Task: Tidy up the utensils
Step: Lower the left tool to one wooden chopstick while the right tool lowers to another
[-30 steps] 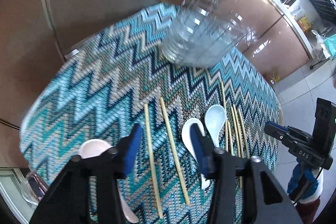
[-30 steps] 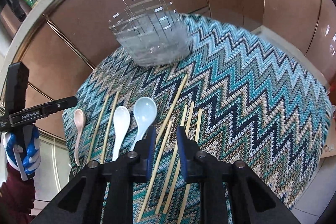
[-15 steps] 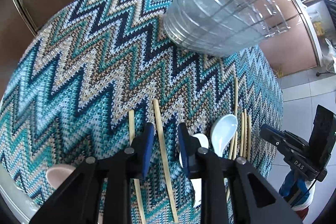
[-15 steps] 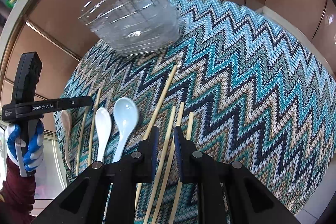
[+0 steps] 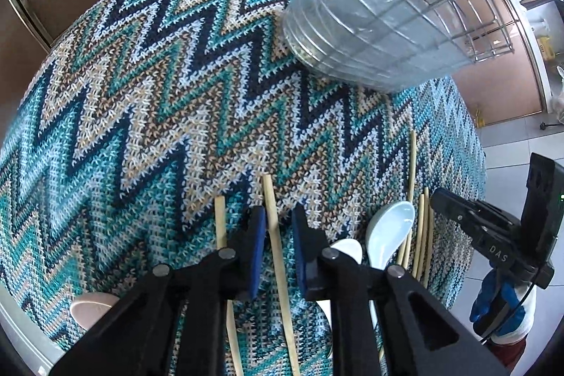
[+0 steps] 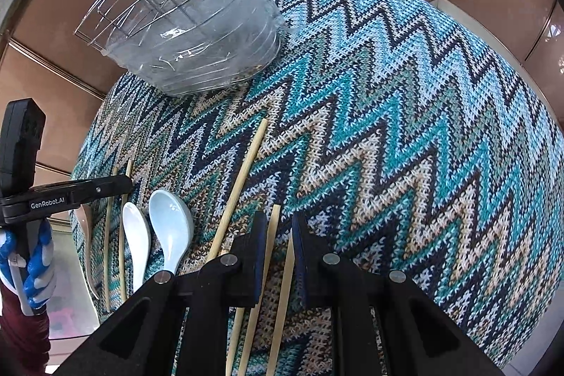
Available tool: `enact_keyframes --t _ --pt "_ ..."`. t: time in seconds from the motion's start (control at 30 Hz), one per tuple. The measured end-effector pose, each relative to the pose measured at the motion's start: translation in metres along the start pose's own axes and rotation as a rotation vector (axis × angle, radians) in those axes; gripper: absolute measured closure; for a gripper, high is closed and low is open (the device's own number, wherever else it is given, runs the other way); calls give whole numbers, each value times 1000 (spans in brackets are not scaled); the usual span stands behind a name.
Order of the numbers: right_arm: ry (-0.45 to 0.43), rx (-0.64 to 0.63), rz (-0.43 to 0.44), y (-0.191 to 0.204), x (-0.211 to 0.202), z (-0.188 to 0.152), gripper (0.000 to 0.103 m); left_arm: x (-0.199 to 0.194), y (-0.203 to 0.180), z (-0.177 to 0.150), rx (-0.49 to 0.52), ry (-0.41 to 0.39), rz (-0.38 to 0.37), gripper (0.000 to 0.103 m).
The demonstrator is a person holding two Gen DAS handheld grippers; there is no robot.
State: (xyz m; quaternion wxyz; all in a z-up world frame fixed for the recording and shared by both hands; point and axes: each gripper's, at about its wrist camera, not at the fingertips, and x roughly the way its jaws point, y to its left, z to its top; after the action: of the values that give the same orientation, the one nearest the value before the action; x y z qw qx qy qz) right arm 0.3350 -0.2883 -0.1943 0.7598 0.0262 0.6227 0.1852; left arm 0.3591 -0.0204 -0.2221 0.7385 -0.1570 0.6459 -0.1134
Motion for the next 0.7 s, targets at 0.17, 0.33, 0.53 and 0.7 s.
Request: enact_keyframes --t 0.17,0.33,0.53,0.7 --pt "1 -35 -17 12 -4 3 89 4 -2 3 7 4 0 89" --pt "25 -41 -67 9 -1 -5 89 5 -4 4 8 4 3 90" --pt "48 -43 -80 1 3 -5 89 9 -1 7 9 14 5 94" --pt "64 -56 -104 6 11 -1 90 11 7 14 -8 36 6 96"
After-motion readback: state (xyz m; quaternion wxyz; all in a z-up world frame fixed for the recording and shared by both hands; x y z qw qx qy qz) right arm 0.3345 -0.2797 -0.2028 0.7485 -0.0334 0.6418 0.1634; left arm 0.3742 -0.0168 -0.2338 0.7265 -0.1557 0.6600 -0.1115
